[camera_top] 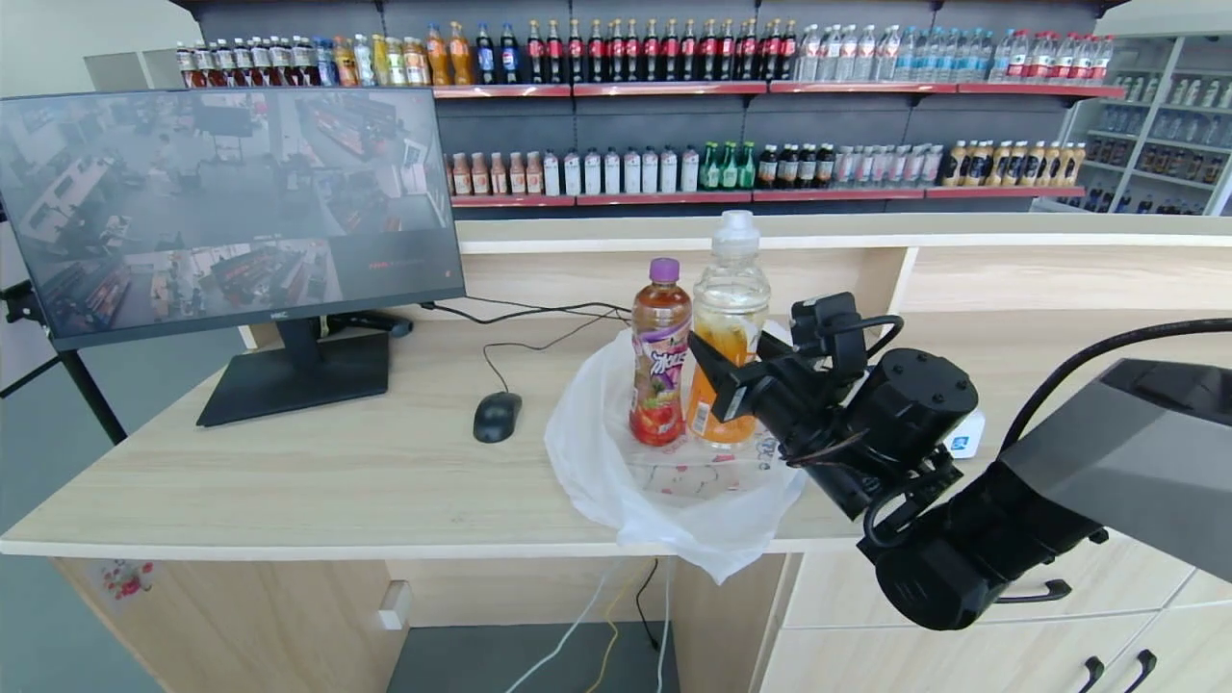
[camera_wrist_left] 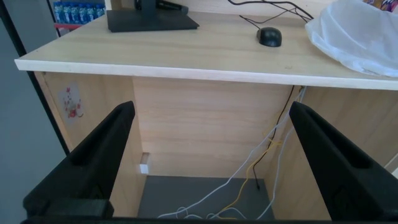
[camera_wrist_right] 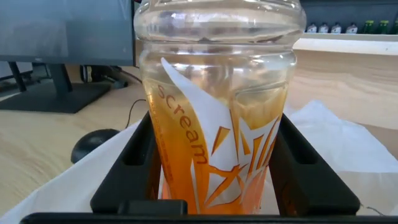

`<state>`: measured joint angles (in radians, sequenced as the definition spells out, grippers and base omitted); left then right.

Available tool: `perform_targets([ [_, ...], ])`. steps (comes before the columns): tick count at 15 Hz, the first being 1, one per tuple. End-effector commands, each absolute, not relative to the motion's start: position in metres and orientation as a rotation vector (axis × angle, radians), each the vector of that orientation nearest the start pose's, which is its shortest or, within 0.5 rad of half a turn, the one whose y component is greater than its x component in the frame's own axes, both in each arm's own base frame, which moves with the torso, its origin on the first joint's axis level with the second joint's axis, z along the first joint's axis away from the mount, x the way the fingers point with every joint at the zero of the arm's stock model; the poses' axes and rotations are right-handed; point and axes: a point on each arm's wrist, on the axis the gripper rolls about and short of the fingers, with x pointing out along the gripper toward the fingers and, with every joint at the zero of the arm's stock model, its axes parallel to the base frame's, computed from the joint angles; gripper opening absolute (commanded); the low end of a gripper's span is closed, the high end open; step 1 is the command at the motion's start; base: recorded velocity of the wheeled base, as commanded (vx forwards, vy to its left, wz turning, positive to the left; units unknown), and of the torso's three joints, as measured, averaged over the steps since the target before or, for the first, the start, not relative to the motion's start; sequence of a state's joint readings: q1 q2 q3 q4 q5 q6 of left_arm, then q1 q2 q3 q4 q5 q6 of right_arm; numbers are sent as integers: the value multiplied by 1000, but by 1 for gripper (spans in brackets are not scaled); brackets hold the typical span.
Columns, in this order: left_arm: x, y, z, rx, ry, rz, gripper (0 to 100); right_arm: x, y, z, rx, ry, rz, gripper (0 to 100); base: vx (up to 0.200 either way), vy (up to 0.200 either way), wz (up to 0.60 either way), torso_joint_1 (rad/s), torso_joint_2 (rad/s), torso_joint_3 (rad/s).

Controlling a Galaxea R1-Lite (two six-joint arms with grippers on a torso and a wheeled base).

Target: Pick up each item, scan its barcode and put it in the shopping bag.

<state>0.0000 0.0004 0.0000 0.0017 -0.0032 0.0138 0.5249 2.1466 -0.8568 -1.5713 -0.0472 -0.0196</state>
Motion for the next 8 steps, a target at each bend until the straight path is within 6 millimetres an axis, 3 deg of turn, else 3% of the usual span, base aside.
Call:
perform_targets([
  [1,-23,0,75,14,2,-3,100,342,185,120,49,-249,448,0,0,0,0,0,0,0],
  [5,-23,0,75,14,2,-3,100,353,163,120,42,-249,385,0,0,0,0,0,0,0],
  [8,-23,0,75,14,2,-3,100,356,165,112,38,-232,389,0,0,0,0,0,0,0],
])
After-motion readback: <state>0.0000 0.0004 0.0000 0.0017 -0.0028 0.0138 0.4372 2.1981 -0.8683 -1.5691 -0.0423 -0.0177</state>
